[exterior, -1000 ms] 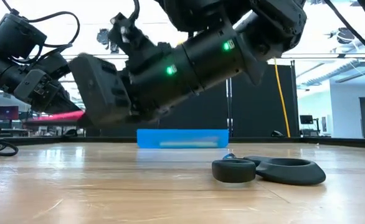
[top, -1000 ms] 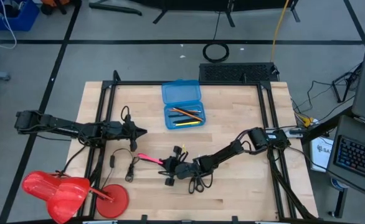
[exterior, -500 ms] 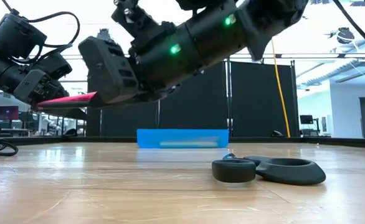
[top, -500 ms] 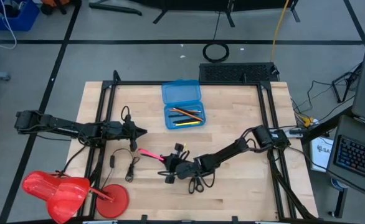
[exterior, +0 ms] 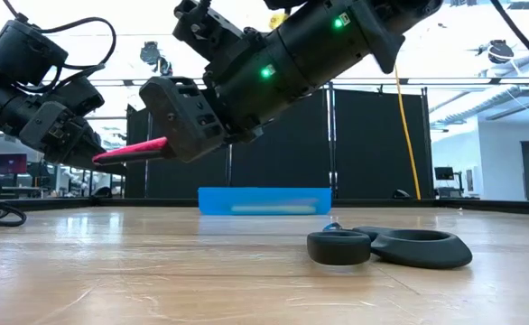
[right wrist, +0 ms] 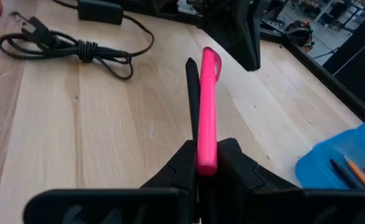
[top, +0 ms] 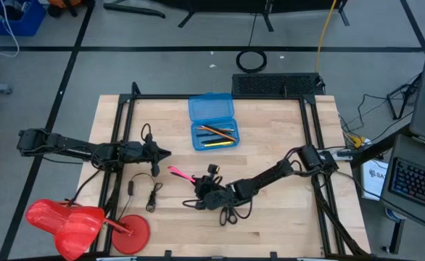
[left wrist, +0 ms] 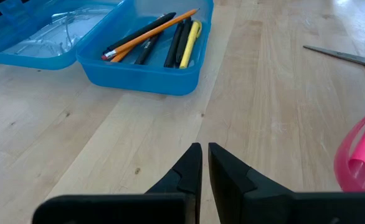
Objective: Pick & place school supplies into a supply box
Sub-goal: Put the pink pen into the blue supply box
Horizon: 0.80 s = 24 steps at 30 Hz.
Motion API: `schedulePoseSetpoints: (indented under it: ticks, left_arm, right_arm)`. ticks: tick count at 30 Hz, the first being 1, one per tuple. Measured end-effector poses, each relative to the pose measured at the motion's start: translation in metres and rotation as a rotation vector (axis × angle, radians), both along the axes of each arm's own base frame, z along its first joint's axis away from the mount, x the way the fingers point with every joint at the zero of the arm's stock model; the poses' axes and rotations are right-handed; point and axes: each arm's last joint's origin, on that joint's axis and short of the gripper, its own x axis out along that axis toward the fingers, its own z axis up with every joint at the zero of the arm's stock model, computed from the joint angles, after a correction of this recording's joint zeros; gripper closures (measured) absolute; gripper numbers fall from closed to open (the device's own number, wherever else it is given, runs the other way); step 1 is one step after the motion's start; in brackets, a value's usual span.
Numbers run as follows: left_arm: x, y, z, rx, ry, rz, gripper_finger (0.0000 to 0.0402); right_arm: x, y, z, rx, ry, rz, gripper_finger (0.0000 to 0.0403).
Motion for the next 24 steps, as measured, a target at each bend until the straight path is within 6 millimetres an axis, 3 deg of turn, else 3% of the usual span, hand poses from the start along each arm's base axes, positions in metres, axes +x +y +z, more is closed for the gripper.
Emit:
schedulePoseSetpoints:
  ticks: [10, 15, 19, 24]
  left_arm:
    - [0.000, 0.000, 0.000, 0.000, 0.000, 0.000, 0.0371]
    - [0.000, 0.000, 0.000, -0.001, 0.002, 0.000, 0.0371]
    - [0.000, 0.000, -0.001, -0.001, 0.006, 0.000, 0.0371]
    - [0.000, 0.000, -0.001, -0.003, 0.009, 0.001, 0.0371]
  right_arm:
    - [-0.003, -0.002, -0.002, 0.019, 0.026, -0.029, 0.0372]
    - [0.002, -0.007, -0.004, 0.290, 0.015, 0.063, 0.0372]
    - [0.001, -0.006, -0.016, 0.354, 0.033, 0.101, 0.0372]
    - [-0.008, -0.022, -0.033, 0.517, -0.021, 0.159, 0.0372]
